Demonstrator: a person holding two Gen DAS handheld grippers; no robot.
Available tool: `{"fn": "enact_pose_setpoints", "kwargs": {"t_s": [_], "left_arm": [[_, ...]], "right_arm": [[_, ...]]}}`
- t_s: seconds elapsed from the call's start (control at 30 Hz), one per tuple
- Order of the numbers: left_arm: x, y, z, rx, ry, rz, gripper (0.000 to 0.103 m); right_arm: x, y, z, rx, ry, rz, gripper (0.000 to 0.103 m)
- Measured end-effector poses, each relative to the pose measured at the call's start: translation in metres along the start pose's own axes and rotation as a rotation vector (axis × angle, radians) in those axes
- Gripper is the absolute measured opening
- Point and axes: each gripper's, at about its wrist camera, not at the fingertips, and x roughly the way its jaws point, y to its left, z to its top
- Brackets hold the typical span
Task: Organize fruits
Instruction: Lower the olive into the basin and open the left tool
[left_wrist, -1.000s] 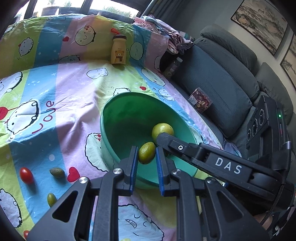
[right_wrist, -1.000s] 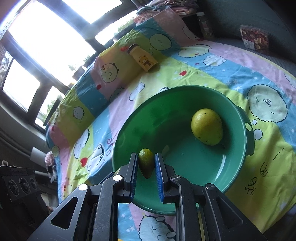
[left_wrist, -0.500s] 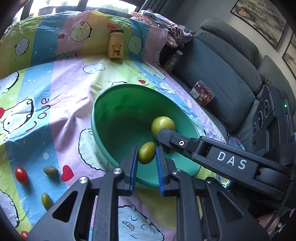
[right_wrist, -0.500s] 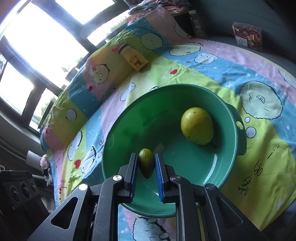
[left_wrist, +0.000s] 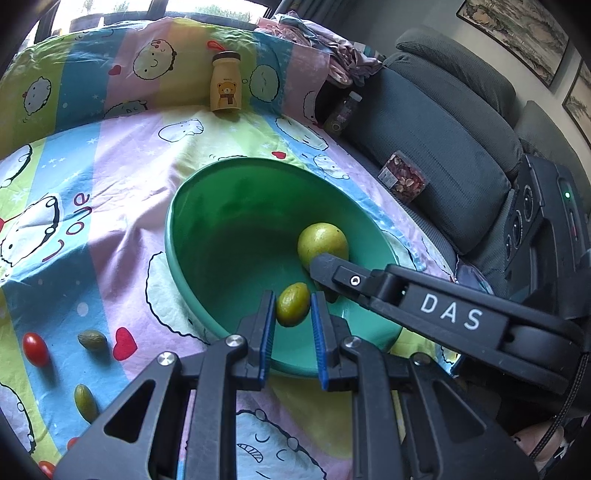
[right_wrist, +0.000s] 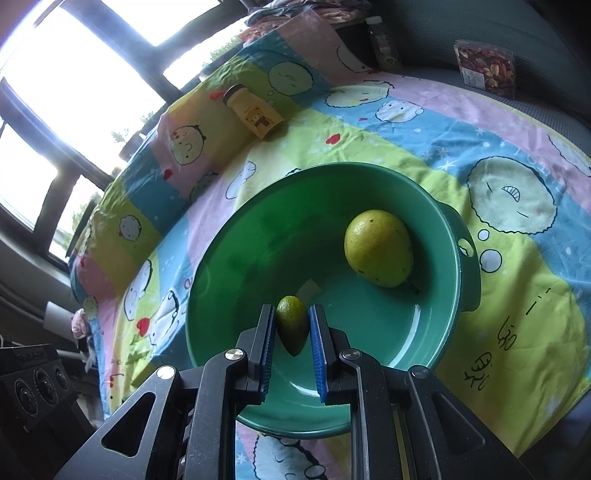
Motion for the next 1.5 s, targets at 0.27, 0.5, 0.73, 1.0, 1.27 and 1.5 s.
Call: {"fn": "enact_pose_setpoints", "kwargs": {"t_s": [0.27,0.5,0.73,1.0,1.27,1.5], "left_arm": [[0.0034,0.0002,-0.0004,-0.003,0.007,0.0,0.019],[0.0051,0.0014,-0.0004,-0.008,0.009,0.003,0.019],[0.0059,0.0015,-0.0006,-0.011,0.007,0.003,0.019],[0.0059,0.0029,-0.0005,-0.016,0.01,0.0,0.019],[0.0062,0.0029,-0.0006,-0.016,0.013,0.002,0.019],[0.0055,0.0044,-0.0009,-0.027,0.008,-0.011,0.023]], "right_arm": [[0.0039,-0.0026,0.0012,0.001,0.013,-0.015,0.019],[0.0061,-0.0029,0.0005,0.0,0.022,-0.026,0.019],[0.0061,-0.0023,-0.0001,-0.003,0.022,-0.029,0.019],[0.0059,-0.002,-0.0004,-0.002,0.023,-0.03,0.019],[0.0062,-0.0037,-0.0008,0.0,0.022,-0.042,0.019],[0.0067,-0.0085,-0.0004,0.013,0.026,-0.063,0.019]]}}
